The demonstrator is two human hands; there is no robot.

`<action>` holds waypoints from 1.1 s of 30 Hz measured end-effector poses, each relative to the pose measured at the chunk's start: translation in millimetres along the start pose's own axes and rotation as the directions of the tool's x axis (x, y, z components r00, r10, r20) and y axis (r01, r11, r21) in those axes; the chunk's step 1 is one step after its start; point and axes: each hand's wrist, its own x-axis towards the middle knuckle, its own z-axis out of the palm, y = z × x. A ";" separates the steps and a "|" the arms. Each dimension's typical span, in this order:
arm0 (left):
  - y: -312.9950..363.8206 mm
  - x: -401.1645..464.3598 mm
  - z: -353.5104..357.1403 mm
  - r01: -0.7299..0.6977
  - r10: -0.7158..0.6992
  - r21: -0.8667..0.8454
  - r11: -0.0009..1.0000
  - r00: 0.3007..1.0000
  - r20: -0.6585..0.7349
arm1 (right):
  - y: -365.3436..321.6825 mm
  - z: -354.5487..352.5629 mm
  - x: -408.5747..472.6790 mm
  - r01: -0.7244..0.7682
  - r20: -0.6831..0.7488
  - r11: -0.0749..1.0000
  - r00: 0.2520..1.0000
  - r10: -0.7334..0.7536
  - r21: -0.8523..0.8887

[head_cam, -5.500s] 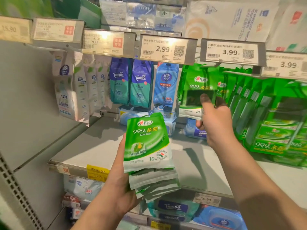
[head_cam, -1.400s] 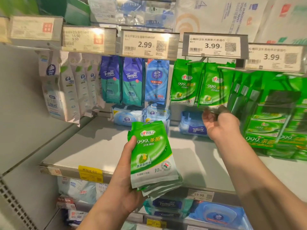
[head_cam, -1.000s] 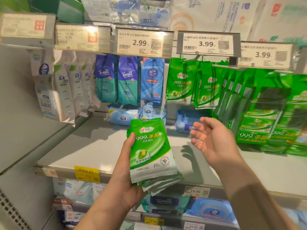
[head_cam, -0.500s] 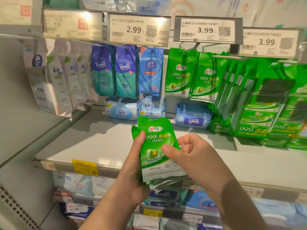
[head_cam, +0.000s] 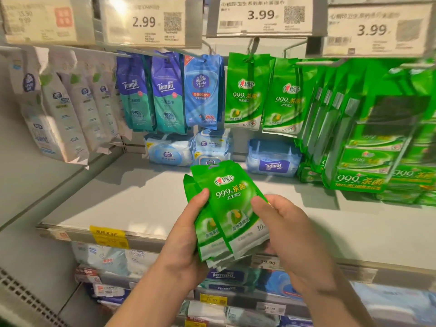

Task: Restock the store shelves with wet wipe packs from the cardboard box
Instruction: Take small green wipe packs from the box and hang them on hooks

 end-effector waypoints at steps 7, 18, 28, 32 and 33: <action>-7.6 3.6 10.4 0.004 -0.003 0.013 1.000 0.999 -0.043 | -0.5 -21.2 5.6 -0.007 0.061 0.998 0.998 0.003 0.059; 2.1 15.1 13.9 -0.053 0.051 -0.023 0.998 0.996 -0.076 | -13.1 -52.9 -0.8 0.467 -0.339 0.855 0.860 -0.381 0.224; 20.7 20.4 17.4 -0.010 0.010 0.002 1.000 1.000 0.006 | -38.7 -53.9 -3.7 0.567 -0.460 0.824 0.726 -0.512 -0.023; 27.1 22.9 15.6 0.003 -0.003 0.014 1.000 1.000 0.008 | -38.7 -51.3 1.4 0.523 -0.495 0.853 0.741 -0.454 0.000; 28.6 23.6 15.2 0.008 -0.009 0.016 1.000 1.000 0.011 | -39.5 -49.8 1.4 0.512 -0.497 0.859 0.744 -0.446 -0.004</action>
